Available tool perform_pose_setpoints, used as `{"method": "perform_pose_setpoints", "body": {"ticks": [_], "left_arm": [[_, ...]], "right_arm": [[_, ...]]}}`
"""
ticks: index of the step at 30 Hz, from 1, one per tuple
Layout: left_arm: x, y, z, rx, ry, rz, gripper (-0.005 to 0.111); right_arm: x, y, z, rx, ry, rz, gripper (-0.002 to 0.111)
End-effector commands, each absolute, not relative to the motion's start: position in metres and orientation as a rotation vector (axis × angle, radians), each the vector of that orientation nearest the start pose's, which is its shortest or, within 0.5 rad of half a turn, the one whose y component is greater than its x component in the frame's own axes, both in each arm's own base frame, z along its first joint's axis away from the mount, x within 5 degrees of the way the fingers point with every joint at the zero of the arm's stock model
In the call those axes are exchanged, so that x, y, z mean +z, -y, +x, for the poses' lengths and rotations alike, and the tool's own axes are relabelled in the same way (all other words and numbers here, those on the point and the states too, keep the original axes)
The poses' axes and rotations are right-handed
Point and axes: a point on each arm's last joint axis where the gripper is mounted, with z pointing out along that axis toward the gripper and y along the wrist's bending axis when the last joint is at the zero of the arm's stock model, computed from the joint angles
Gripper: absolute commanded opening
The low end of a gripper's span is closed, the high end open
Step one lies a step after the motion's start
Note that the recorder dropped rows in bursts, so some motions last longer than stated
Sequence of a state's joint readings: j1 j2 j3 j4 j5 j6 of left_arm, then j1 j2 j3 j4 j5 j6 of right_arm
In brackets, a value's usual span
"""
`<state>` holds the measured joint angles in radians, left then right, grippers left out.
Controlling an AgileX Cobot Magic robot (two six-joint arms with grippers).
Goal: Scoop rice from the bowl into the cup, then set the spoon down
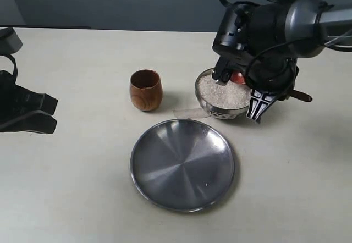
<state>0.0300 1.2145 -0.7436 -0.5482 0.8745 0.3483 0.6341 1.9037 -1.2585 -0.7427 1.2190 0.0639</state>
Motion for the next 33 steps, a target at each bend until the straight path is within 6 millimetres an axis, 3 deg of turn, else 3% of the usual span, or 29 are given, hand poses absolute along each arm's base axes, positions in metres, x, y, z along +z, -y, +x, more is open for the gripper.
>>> {"method": "perform_pose_setpoints", "body": {"ticks": [1, 8, 17, 22, 26, 33], "left_arm": [[0.249, 0.03, 0.211, -0.552, -2.691, 0.038, 0.0], [0.249, 0.031, 0.21, -0.557, -2.704, 0.045, 0.0], [0.248, 0.03, 0.209, -0.537, -2.72, 0.067, 0.0], [0.248, 0.03, 0.209, -0.537, -2.72, 0.067, 0.0], [0.248, 0.03, 0.209, -0.537, -2.72, 0.067, 0.0], [0.248, 0.03, 0.209, -0.537, -2.72, 0.067, 0.0]], "right_arm": [[0.21, -0.158, 0.315, -1.008, -2.611, -1.201, -0.001], [0.223, -0.158, 0.31, -0.9, -2.648, -0.996, -0.001], [0.278, -0.174, 0.312, -0.394, -2.371, -0.705, -0.001], [0.3, -0.182, 0.313, -0.259, -2.197, -0.704, -0.001], [0.307, -0.18, 0.317, -0.363, -2.08, -0.799, -0.001], [0.316, -0.176, 0.326, -0.708, -1.816, -1.119, -0.001]]}}
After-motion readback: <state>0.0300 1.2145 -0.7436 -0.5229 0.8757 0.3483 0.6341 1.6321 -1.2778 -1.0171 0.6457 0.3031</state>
